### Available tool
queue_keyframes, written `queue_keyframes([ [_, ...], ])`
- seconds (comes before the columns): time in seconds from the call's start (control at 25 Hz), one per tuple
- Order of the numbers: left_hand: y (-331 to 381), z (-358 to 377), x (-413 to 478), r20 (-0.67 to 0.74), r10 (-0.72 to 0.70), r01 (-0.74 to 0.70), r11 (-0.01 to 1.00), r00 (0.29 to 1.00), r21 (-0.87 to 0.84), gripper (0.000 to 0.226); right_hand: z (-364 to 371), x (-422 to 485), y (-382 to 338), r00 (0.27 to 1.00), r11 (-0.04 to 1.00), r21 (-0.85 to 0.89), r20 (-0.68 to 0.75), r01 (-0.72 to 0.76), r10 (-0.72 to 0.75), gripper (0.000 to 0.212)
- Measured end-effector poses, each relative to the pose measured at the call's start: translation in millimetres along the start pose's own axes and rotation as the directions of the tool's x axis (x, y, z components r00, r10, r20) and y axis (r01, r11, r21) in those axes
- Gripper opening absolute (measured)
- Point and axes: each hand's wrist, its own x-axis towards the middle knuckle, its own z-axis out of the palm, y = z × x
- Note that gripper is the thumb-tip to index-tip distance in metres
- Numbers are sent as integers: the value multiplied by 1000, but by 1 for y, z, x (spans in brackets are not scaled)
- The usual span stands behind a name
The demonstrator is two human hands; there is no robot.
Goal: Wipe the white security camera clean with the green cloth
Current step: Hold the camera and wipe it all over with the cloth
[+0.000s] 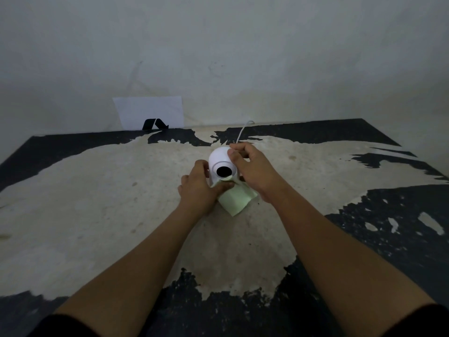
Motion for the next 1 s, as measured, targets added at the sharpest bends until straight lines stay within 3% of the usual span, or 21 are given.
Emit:
queue_keyframes([
  [0.12, -10, -19, 7, 59, 54, -61, 990, 997, 129, 42, -1, 1, 0, 1000, 1000, 21, 15, -11, 10, 31],
  [0.32, -12, -37, 6, 101, 143, -147, 989, 985, 30, 12, -3, 1, 1, 999, 998, 58, 45, -9, 7, 26],
  [0.56, -8, -48, -37, 134, 164, -142, 977, 977, -160, 19, -19, -31, -11, 998, 995, -82, -26, 55, -57, 47],
  [0.68, -3, -54, -53, 201, 201, -162, 968, 959, -193, 16, -20, -65, -6, 972, 974, -219, 234, 52, 1, 49],
  [0.76, -1, -55, -57, 249, 207, -155, 964, 946, -216, 15, -10, -75, 4, 952, 942, -326, 305, 81, 24, 34],
  [0.88, -3, -56, -49, 233, 180, -118, 958, 956, -260, 13, -6, -67, 20, 978, 888, -440, 203, 133, -46, 19],
  [1.0, -1, -59, -27, 67, 110, -80, 934, 992, -349, 14, -14, -48, 32, 994, 867, -486, 86, 107, -74, 14],
])
